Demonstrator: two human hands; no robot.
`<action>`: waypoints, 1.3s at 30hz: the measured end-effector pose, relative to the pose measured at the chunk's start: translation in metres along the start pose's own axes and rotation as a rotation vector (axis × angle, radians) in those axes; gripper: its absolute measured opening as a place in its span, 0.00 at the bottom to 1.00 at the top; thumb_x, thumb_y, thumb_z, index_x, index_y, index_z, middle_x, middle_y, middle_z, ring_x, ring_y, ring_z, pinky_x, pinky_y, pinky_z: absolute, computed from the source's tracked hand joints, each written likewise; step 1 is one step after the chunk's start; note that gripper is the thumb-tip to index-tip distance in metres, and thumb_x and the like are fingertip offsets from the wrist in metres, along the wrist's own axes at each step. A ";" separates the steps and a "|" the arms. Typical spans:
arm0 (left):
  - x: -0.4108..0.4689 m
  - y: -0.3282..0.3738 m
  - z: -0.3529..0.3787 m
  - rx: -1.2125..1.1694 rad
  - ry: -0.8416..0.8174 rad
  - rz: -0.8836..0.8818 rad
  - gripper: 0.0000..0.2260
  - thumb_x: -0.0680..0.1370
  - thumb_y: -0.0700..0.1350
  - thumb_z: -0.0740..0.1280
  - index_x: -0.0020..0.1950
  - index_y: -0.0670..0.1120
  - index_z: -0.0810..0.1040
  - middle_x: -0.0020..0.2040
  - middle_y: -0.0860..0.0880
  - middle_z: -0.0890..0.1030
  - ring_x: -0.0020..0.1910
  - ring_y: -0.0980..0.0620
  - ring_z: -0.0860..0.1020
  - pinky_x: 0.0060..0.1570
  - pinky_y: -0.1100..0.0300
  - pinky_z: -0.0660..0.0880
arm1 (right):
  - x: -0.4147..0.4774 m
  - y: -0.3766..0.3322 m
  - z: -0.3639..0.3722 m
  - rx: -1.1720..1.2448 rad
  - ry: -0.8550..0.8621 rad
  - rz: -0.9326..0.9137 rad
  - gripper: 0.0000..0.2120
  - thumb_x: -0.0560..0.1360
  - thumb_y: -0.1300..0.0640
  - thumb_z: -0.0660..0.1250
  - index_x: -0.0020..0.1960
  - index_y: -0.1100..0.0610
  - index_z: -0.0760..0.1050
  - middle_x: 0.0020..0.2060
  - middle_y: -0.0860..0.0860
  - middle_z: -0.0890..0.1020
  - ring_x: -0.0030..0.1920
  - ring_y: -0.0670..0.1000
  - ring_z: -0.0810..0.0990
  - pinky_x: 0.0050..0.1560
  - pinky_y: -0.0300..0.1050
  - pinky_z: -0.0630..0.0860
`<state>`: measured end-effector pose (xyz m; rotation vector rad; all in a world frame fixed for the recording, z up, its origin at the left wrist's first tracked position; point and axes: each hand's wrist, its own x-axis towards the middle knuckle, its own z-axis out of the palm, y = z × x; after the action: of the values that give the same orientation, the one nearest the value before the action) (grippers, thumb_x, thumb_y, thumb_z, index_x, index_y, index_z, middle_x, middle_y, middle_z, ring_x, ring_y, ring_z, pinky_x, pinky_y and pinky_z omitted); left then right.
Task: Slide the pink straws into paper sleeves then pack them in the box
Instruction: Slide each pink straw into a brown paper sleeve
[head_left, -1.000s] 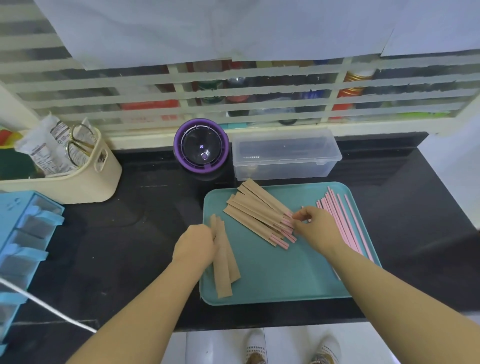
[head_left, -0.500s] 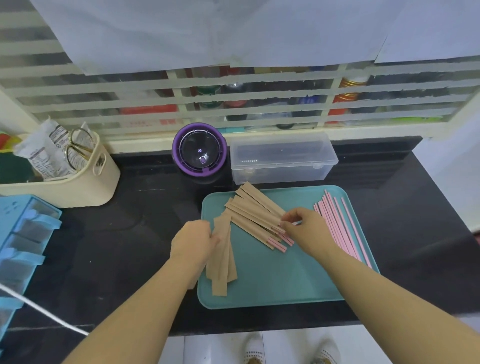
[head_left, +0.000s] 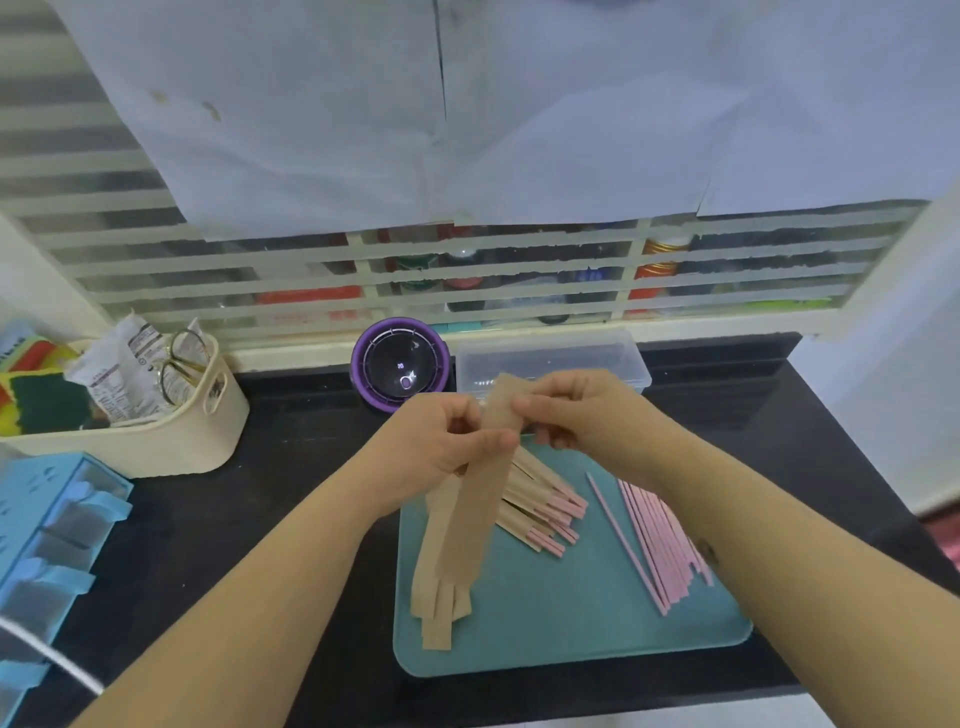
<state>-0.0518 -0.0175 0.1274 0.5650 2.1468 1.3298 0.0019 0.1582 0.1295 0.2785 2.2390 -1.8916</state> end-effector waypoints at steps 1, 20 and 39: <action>0.000 0.004 -0.001 -0.021 -0.005 0.012 0.11 0.71 0.46 0.72 0.45 0.39 0.78 0.39 0.47 0.82 0.38 0.55 0.80 0.42 0.64 0.78 | -0.004 -0.008 -0.004 -0.011 0.030 -0.026 0.05 0.75 0.56 0.68 0.45 0.57 0.81 0.31 0.47 0.80 0.33 0.43 0.76 0.40 0.35 0.74; 0.005 0.029 0.003 -0.183 -0.031 -0.027 0.05 0.77 0.43 0.66 0.47 0.45 0.81 0.40 0.50 0.84 0.36 0.56 0.81 0.45 0.60 0.80 | -0.015 -0.026 -0.048 0.068 0.453 -0.144 0.05 0.76 0.61 0.66 0.51 0.58 0.79 0.37 0.51 0.84 0.33 0.42 0.80 0.37 0.33 0.77; 0.015 0.030 -0.014 -0.396 0.374 0.052 0.07 0.80 0.41 0.61 0.48 0.46 0.79 0.35 0.52 0.85 0.32 0.60 0.81 0.37 0.68 0.78 | -0.026 -0.024 -0.066 0.280 0.289 -0.058 0.07 0.77 0.61 0.64 0.43 0.59 0.78 0.31 0.51 0.82 0.32 0.46 0.79 0.41 0.38 0.77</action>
<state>-0.0703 -0.0056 0.1560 0.2250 2.0655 1.9533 0.0187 0.2186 0.1703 0.5687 2.1627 -2.3289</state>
